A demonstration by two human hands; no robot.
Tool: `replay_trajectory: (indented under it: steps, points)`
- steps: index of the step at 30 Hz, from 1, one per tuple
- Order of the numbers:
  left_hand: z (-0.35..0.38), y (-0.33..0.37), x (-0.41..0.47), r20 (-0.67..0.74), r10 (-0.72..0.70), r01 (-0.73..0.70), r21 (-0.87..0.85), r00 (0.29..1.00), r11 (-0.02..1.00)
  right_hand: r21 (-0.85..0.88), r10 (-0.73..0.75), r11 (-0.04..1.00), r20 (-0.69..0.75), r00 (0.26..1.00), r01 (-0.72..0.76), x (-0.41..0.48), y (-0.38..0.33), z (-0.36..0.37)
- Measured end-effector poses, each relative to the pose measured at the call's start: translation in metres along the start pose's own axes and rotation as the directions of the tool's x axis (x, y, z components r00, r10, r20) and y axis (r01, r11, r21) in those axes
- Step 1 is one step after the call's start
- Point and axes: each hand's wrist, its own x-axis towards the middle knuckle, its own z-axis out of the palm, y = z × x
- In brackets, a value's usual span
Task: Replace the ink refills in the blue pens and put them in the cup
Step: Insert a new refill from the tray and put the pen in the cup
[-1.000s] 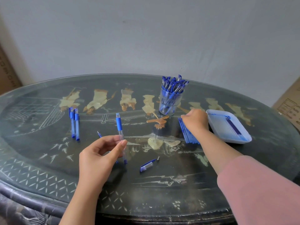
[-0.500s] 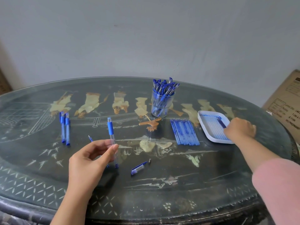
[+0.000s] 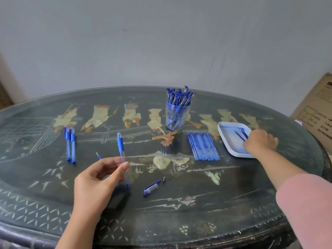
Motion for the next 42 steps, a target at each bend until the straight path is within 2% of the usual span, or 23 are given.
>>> replay_trajectory:
  steps: [3, 5, 6, 7, 9, 10, 12, 13, 14, 16, 19, 22, 25, 32, 36, 42]
  points:
    - [0.0, 0.0, 0.0, 0.008, 0.005, -0.005, -0.001, 1.0, 1.0, 0.073, 0.025, 0.997, -0.031, 0.999, -0.023, 0.0, -0.003, 0.001]
    - [-0.001, 0.0, 0.0, 0.017, 0.014, -0.014, 0.003, 1.0, 1.0, 0.269, 0.025, 0.963, -0.113, 0.993, 0.006, -0.004, -0.011, -0.008]
    - [-0.002, 0.0, 0.0, 0.022, 0.017, -0.017, 0.015, 1.0, 1.0, 0.43, 0.014, 0.901, -0.17, 0.985, 0.061, -0.012, -0.018, -0.017]
    - [-0.002, 0.0, -0.001, 0.029, 0.017, -0.018, 0.028, 0.999, 0.999, 0.596, 0.013, 0.795, -0.209, 0.978, 0.117, -0.021, -0.027, -0.028]
    - [-0.002, 0.001, -0.002, 0.043, 0.013, -0.015, 0.033, 0.999, 0.999, 0.854, 0.021, 0.487, -0.22, 0.975, 0.182, -0.048, -0.05, -0.056]
    - [-0.002, 0.002, -0.003, 0.046, 0.014, -0.015, 0.032, 0.999, 0.999, 0.94, -0.006, 0.297, -0.174, 0.985, 0.167, -0.066, -0.062, -0.071]
    - [-0.002, 0.002, -0.003, 0.05, 0.017, -0.019, 0.029, 0.999, 0.999, 0.996, -0.178, -0.07, -0.065, 0.982, 0.053, -0.103, -0.085, -0.096]
    - [-0.002, 0.003, -0.003, 0.053, 0.016, -0.018, 0.026, 0.998, 1.0, 0.98, -0.274, -0.195, -0.029, 0.961, -0.027, -0.121, -0.097, -0.105]
    - [-0.003, 0.004, -0.004, 0.057, 0.012, -0.013, 0.022, 0.998, 1.0, 0.957, -0.358, -0.274, -0.006, 0.934, -0.099, -0.137, -0.106, -0.11]
    - [-0.003, 0.005, -0.004, 0.069, 0.005, -0.006, 0.017, 0.998, 1.0, 0.908, -0.5, -0.356, 0.015, 0.866, -0.221, -0.166, -0.124, -0.118]
    - [-0.003, 0.004, -0.004, 0.079, 0.009, -0.011, 0.027, 0.997, 1.0, 0.874, -0.621, -0.378, 0.004, 0.784, -0.304, -0.193, -0.145, -0.12]
    - [-0.004, 0.003, -0.004, 0.089, 0.008, -0.01, 0.027, 0.996, 1.0, 0.9, -0.663, -0.323, 0.005, 0.748, -0.292, -0.204, -0.159, -0.12]
    - [-0.004, 0.003, -0.004, 0.098, 0.022, -0.026, 0.04, 0.995, 0.999, 0.936, -0.659, -0.267, -0.003, 0.752, -0.23, -0.206, -0.164, -0.12]
    - [-0.004, 0.004, -0.004, 0.107, 0.053, -0.059, 0.052, 0.993, 0.997, 0.961, -0.63, -0.217, -0.005, 0.776, -0.171, -0.203, -0.164, -0.118]
    - [-0.004, 0.002, -0.003, 0.093, 0.051, -0.058, 0.077, 0.994, 0.995, 0.984, -0.647, -0.157, -0.043, 0.762, -0.078, -0.202, -0.164, -0.118]
    - [-0.004, 0.002, -0.004, 0.09, 0.05, -0.059, 0.093, 0.995, 0.994, 0.99, -0.705, 0.013, -0.09, 0.704, 0.139, -0.191, -0.164, -0.124]
